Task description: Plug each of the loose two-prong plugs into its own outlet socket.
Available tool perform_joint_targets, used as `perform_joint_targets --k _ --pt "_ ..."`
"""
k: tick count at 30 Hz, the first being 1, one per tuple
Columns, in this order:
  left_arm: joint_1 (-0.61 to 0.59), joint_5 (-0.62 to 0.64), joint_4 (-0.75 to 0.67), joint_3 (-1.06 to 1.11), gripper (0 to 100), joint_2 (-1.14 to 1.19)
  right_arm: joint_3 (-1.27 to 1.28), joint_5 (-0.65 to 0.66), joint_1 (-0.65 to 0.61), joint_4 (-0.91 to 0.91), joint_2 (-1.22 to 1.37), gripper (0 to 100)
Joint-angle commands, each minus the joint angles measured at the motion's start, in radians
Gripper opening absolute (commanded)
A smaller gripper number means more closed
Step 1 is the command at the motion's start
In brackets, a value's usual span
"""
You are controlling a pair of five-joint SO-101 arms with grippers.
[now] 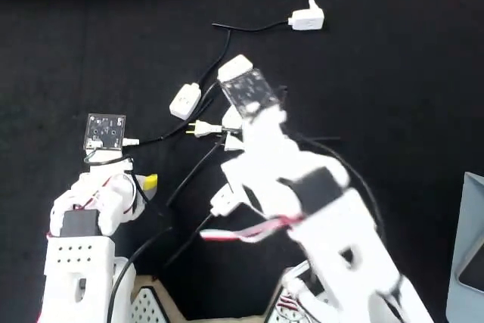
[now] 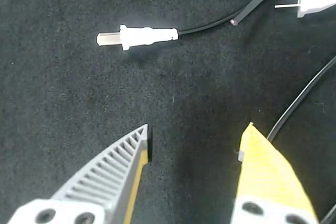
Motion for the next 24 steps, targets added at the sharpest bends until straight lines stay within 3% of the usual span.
perform_joint_targets --k 1,5,12,19,24 --pt "0.058 -0.058 -0.009 -0.07 28 -0.012 0.013 0.046 0.002 0.077 -0.202 2.0" --pt "0.183 -0.081 -0.009 -0.074 28 -0.003 0.163 0.069 0.02 0.103 -0.417 1.3" --pt "0.381 -0.083 -0.008 -0.081 33 -0.002 0.314 0.16 0.226 0.097 -0.618 1.4" --pt "0.587 -0.083 0.1 -0.199 34 0.0 0.312 0.15 0.232 0.078 -0.618 1.5" --pt "0.673 -0.083 0.097 -0.217 34 0.006 0.298 0.15 0.232 0.068 -0.622 1.6"
